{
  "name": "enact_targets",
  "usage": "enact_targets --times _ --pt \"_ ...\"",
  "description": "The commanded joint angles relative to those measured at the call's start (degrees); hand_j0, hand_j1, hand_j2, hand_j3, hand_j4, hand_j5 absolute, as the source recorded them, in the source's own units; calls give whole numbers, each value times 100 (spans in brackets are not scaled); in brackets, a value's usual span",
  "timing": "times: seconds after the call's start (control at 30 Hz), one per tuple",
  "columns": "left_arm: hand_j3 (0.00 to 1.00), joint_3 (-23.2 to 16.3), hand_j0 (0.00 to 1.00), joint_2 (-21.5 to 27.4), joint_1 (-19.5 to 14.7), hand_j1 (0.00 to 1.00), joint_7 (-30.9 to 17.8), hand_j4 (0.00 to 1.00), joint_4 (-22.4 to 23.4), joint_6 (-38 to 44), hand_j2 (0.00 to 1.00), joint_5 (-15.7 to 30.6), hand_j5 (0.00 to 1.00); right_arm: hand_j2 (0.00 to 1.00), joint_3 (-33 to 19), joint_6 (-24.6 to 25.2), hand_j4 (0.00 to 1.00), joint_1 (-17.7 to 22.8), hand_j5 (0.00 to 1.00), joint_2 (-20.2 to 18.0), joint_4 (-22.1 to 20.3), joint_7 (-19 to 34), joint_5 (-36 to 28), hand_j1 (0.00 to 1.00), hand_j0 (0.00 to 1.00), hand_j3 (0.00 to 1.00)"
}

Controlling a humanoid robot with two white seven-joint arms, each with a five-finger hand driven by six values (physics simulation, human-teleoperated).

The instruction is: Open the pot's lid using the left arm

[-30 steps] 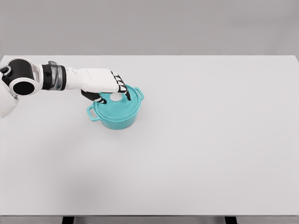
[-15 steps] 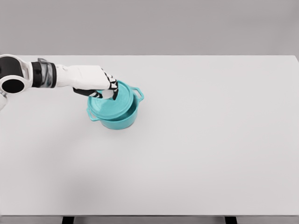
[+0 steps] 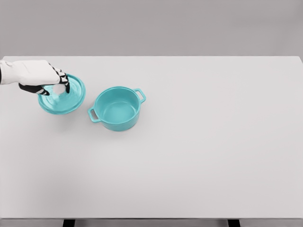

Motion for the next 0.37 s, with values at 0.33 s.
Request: enact_targets --times 0.33 --pt "100 41 100 52 0 100 28 100 218 14 100 161 100 100 0 -1 100 0 100 -1 0 1 -1 100 100 100"
